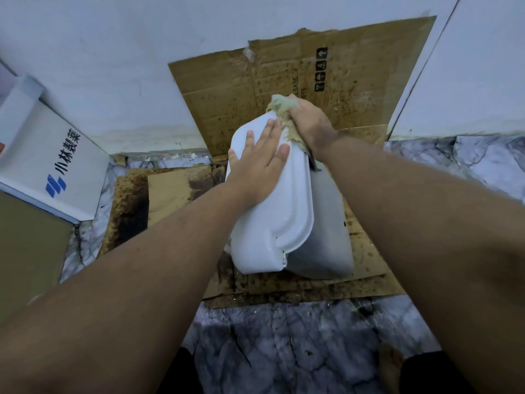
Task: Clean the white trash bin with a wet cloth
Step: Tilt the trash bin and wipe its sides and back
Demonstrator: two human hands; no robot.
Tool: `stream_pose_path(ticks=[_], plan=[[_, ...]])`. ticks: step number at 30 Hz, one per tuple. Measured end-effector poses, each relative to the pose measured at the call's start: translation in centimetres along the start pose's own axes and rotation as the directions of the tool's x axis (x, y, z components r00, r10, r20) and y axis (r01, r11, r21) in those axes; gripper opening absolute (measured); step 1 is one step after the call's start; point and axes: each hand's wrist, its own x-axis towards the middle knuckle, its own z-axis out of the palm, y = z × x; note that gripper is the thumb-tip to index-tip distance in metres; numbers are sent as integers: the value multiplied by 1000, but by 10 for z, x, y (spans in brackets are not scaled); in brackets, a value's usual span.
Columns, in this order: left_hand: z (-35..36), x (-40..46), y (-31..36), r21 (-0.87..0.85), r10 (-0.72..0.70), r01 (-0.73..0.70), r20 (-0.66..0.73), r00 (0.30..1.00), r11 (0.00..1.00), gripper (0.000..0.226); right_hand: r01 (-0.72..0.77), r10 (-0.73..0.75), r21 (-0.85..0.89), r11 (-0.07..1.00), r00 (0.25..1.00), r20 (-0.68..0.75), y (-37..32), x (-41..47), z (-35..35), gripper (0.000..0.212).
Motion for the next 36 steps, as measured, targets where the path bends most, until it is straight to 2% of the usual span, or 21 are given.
stream_pose_path(ticks=[3,5,8,10,13,17,20,22,25,27,29,31,34,36], plan=[[0,-4,-3,1,2,-2,4,1000,1000,60,34,-32,151,988,999,-15,9,-24,10,29],[-1,-6,-6,-9,1,-1,3,1000,1000,60,60,-56,194,979,998,-27,24,-53,17,46],[-5,-9,-15,-67,15,-15,-5,1000,998,62,102,-94,218,971,994,-47,47,-107,36,56],[-6,-13,-26,-71,42,-43,-8,999,997,69,208,-190,178,962,975,-114,63,-147,53,57],[-7,-17,-44,-81,74,-78,-42,996,994,74,289,-281,-13,957,917,-282,94,-202,82,53],[-10,-23,-54,-110,108,-114,-58,992,987,66,146,-179,-124,982,929,-323,151,-221,89,56],[-15,-33,-55,-2,72,-73,-156,985,997,64,38,-79,-135,990,946,-314,195,-207,64,54],[-18,-43,-52,61,27,-10,-274,961,998,65,-41,0,-157,987,967,-257,232,-197,39,51],[-14,-61,-48,-22,0,-8,-347,938,1000,55,-61,33,-189,980,988,-152,275,-189,12,54],[-8,-76,-55,-99,3,-30,-263,965,995,63,-95,77,-155,983,990,-116,288,-188,6,57],[-1,-89,-69,-177,32,-49,-94,995,983,72,-170,157,-88,981,977,-144,289,-191,7,56],[2,-95,-80,-253,29,-28,-3,1000,967,68,-230,227,4,973,956,-187,282,-192,11,58],[1,-99,-70,-333,-99,106,38,994,937,65,-352,362,83,932,916,-172,267,-183,9,60],[-4,-98,-52,-403,-214,218,55,975,889,77,-393,410,129,910,899,-157,259,-175,1,64]])
